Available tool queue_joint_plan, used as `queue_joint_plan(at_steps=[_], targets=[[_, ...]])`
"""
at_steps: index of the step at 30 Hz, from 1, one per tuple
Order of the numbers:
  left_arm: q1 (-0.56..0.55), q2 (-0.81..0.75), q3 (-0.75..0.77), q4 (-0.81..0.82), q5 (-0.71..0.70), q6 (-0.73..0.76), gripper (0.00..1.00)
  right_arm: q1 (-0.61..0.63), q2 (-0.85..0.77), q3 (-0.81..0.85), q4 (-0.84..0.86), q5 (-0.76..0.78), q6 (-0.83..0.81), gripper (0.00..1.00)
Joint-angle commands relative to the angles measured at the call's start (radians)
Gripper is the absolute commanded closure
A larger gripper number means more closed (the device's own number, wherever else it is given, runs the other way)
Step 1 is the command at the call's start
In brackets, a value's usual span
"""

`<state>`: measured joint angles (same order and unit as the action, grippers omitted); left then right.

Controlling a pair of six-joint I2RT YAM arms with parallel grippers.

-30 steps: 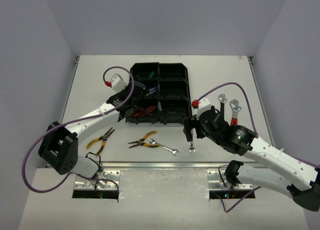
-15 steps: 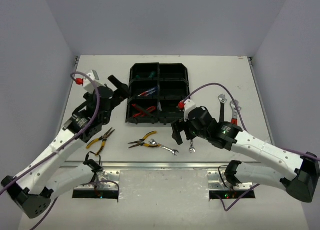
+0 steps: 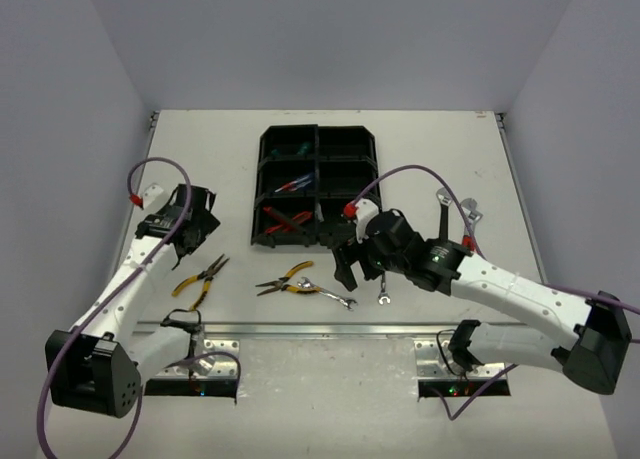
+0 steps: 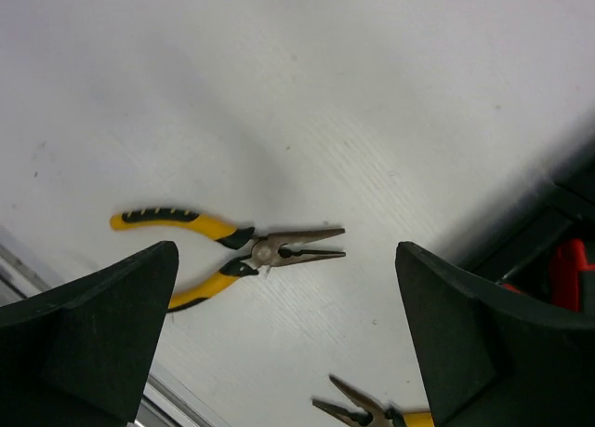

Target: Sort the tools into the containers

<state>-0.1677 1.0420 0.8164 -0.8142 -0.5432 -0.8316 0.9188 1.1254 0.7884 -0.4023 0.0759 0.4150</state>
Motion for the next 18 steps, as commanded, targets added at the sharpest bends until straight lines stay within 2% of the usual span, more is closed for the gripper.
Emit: queue_joint_plan(at_steps=[1, 2, 6, 11, 18], targets=[[0.071, 0.048, 0.018, -0.176, 0.027, -0.367, 0.0, -0.003, -0.118, -0.069, 0.025, 0.043, -0.019, 0.01], [0.079, 0.077, 0.021, -0.196, 0.031, -0.444, 0.0, -0.003, -0.127, -0.075, 0.026, 0.039, -0.023, 0.01], [0.116, 0.226, 0.012, -0.161, 0.133, -0.512, 0.0, -0.005, -0.163, -0.097, 0.027, 0.027, -0.05, 0.01], [0.136, 0.28, -0.018, -0.202, 0.078, -0.674, 0.0, -0.005, -0.179, -0.12, 0.041, -0.005, -0.053, 0.01], [0.179, 0.309, -0.103, -0.04, 0.081, -0.696, 0.15, -0.005, -0.175, -0.139, 0.072, -0.063, -0.051, 0.01]])
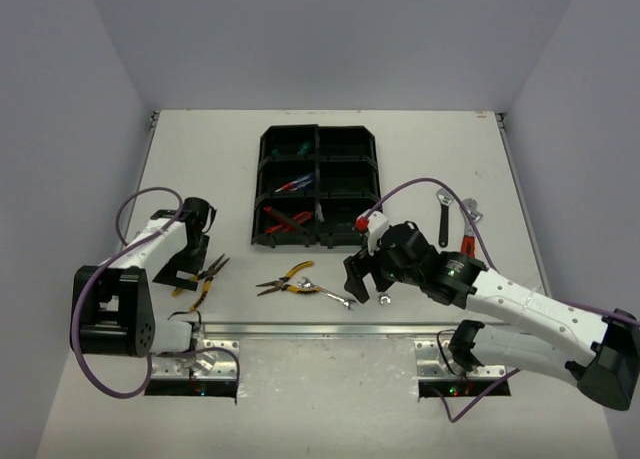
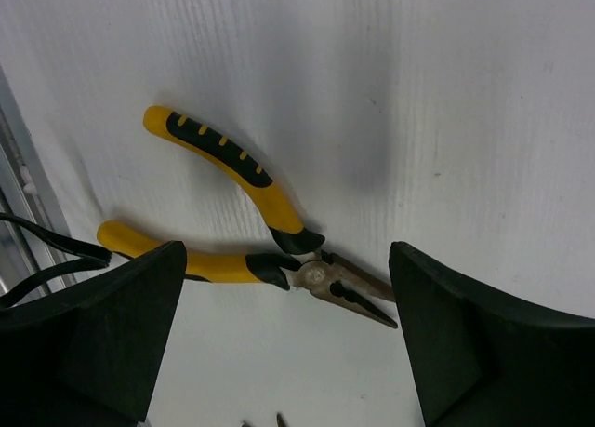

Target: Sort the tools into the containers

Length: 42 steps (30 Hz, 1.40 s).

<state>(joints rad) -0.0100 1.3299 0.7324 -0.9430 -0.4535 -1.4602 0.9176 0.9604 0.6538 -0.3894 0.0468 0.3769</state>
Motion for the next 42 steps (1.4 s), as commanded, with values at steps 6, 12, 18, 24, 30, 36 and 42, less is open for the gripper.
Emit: queue_joint_plan(at_steps=[6, 12, 18, 24, 30, 36, 42], targets=[[0.071, 0.133, -0.026, 0.153, 0.009, -0.057, 0.33, -0.003, -0.009, -0.011, 0.067, -0.037, -0.016, 0.01], [0.102, 0.167, -0.083, 0.242, 0.043, -0.049, 0.61, -0.003, 0.011, -0.003, 0.07, -0.042, -0.02, 0.01], [0.134, 0.179, -0.129, 0.329, 0.085, -0.026, 0.94, -0.003, 0.014, 0.0, 0.072, -0.044, -0.024, 0.01], [0.141, 0.189, -0.088, 0.303, 0.102, -0.008, 1.0, -0.003, 0.026, 0.004, 0.073, -0.044, -0.028, 0.01], [0.14, 0.013, -0.08, 0.261, 0.029, 0.026, 1.0, -0.003, 0.044, 0.017, 0.076, -0.044, -0.019, 0.01], [0.126, -0.372, -0.156, 0.422, 0.031, 0.261, 1.0, -0.003, 0.034, 0.031, 0.108, -0.079, -0.001, 0.01], [0.124, -0.618, -0.189, 0.613, 0.213, 0.428, 1.0, -0.004, 0.068, 0.09, 0.109, -0.091, 0.014, 0.01]])
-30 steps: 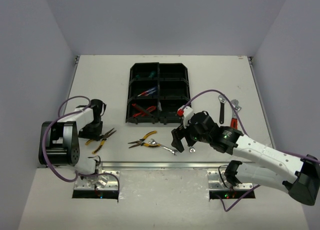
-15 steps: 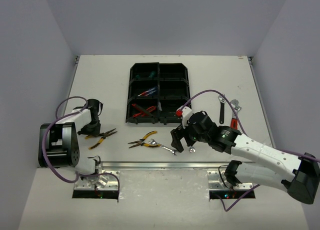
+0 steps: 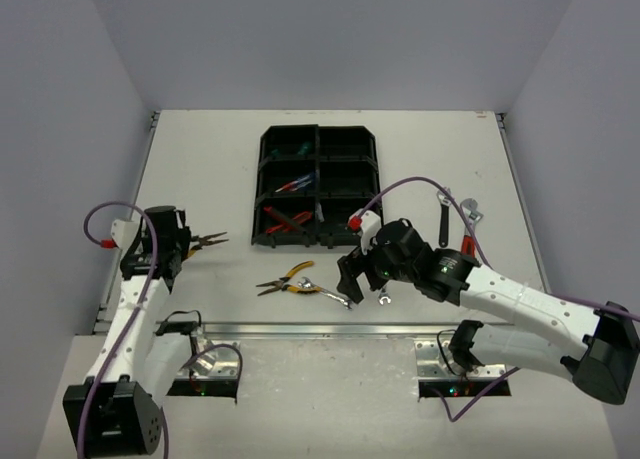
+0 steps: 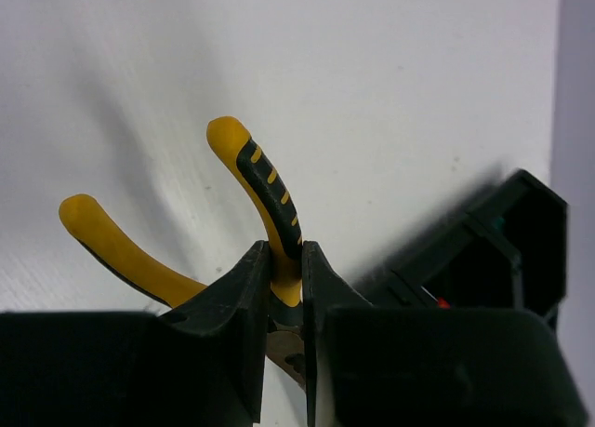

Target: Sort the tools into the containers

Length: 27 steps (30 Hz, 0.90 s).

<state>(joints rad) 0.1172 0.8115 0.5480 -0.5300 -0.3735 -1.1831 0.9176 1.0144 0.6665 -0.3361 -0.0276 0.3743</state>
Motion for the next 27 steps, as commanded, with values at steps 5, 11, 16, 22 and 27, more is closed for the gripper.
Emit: queue_joint_plan(at_steps=[5, 11, 16, 22, 27], targets=[[-0.052, -0.088, 0.071, 0.383, 0.317, 0.253, 1.0, -0.008, -0.006, 0.12, 0.057, 0.024, 0.023, 0.01], [-0.326, 0.051, 0.222, 0.496, 0.363, 0.358, 1.0, -0.037, 0.036, 0.262, 0.051, -0.141, -0.024, 0.01], [-0.514, 0.153, 0.274, 0.695, 0.379, 0.438, 1.0, -0.075, 0.092, 0.393, -0.05, -0.097, -0.006, 0.03], [-0.606, 0.383, 0.434, 0.812, 0.217, 0.436, 1.0, -0.077, -0.078, 0.326, -0.154, 0.174, 0.065, 0.02], [-0.625, 0.612, 0.554, 0.953, 0.156, 0.426, 1.0, -0.077, -0.252, 0.304, -0.262, 0.35, 0.108, 0.01]])
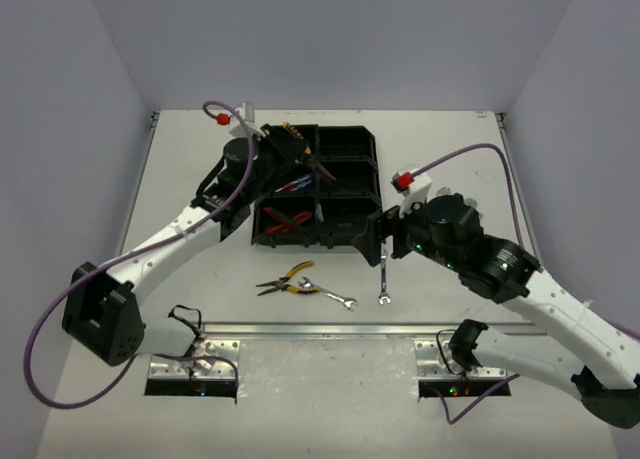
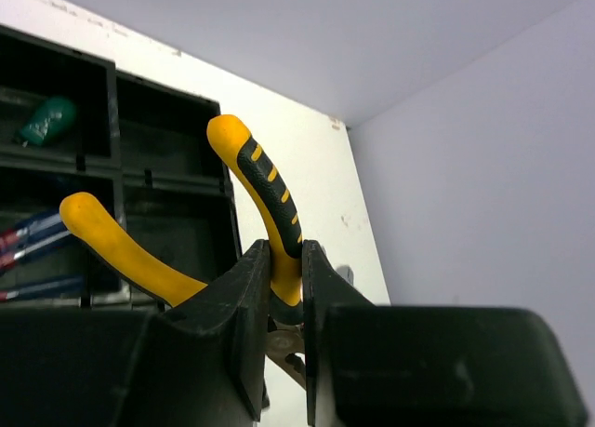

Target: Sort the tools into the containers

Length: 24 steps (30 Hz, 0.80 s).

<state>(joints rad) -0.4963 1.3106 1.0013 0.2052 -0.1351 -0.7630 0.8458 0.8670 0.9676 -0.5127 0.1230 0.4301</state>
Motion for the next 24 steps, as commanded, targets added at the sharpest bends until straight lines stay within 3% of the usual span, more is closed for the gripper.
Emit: queue_joint_plan(at_steps=[1, 8, 15, 21, 24], targets=[[-0.015, 0.18, 0.142, 0.249, -0.092, 0.001, 1.0, -0.005, -0.145, 0.007, -0.115, 0.232, 0.061, 0.01], [-0.028, 0.579, 0.463, 0.36, -0.151, 0.025, 1.0, -0.005, -0.261, 0.036, -0.244, 0.284, 0.06, 0.01], [-0.029, 0.873, 0.821, 0.325, -0.202, 0.115, 1.0, -0.005, -0.318, 0.022, -0.307, 0.296, 0.039, 0.01], [-0.029, 1.063, 0.982, 0.287, -0.229, 0.118, 1.0, -0.005, -0.359, 0.022, -0.321, 0.296, 0.018, 0.01], [-0.03, 1.084, 0.972, 0.292, -0.232, 0.089, 1.0, -0.005, -0.365, 0.019, -0.324, 0.307, 0.011, 0.01]])
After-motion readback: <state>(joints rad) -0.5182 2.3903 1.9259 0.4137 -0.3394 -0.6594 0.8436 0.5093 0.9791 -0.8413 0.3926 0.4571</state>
